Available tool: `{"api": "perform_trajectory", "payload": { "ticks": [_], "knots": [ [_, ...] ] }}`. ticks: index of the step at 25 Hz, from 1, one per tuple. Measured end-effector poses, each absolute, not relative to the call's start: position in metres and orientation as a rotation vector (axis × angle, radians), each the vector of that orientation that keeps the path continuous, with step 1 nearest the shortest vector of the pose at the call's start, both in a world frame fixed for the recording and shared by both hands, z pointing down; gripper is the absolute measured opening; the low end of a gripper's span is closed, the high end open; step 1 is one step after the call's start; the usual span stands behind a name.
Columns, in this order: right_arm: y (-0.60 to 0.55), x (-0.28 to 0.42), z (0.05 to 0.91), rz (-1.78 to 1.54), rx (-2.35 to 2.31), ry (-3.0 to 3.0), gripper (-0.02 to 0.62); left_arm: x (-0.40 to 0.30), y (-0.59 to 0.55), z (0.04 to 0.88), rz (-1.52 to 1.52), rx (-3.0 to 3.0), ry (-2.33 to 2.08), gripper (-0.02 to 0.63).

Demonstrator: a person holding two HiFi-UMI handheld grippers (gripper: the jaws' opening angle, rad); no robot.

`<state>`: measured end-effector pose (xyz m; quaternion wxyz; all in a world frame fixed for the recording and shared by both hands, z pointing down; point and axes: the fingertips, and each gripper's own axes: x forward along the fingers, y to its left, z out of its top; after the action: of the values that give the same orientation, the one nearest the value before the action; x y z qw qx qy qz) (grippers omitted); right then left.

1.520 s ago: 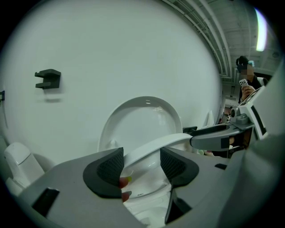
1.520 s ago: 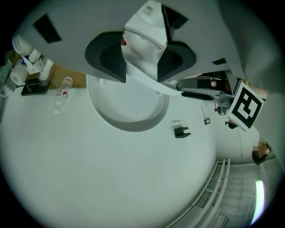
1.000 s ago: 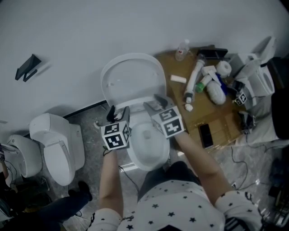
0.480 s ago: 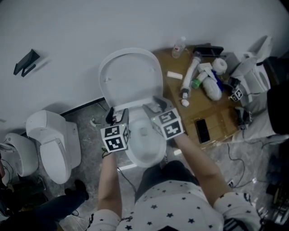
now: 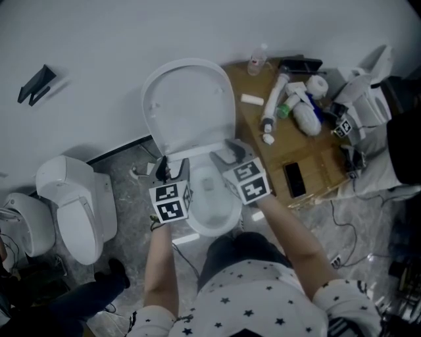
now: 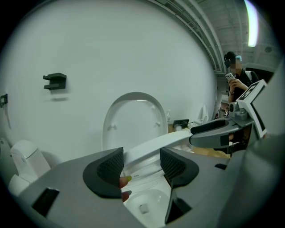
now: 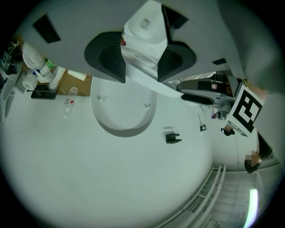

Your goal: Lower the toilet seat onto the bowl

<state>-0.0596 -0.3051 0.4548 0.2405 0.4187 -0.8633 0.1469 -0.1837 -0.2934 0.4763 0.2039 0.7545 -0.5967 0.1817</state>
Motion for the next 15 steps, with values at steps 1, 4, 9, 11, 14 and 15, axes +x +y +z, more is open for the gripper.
{"api": "perform_trajectory", "payload": {
  "ticks": [1,4,9,11,14,15],
  "knots": [
    [-0.302,-0.059,0.456,0.402,1.146,-2.359,0.213,-0.183,-0.291,0.477,0.511,2.106,-1.661,0.258],
    [-0.292,-0.06,0.459,0.403,1.138,-2.352,0.213,-0.183,-0.281,0.48,0.524,2.108,-1.65,0.259],
    [-0.276,-0.057,0.463,0.393,1.128,-2.342,0.213,-0.18,-0.265,0.484,0.539,2.106,-1.642,0.259],
    [-0.269,-0.055,0.466,0.393,1.122,-2.338,0.213,-0.178,-0.257,0.487,0.548,2.103,-1.639,0.259],
    [-0.258,-0.054,0.47,0.391,1.115,-2.334,0.215,-0.177,-0.245,0.492,0.563,2.098,-1.634,0.259],
    [-0.255,-0.053,0.472,0.389,1.114,-2.332,0.215,-0.177,-0.241,0.494,0.571,2.094,-1.632,0.259]
  ]
}}
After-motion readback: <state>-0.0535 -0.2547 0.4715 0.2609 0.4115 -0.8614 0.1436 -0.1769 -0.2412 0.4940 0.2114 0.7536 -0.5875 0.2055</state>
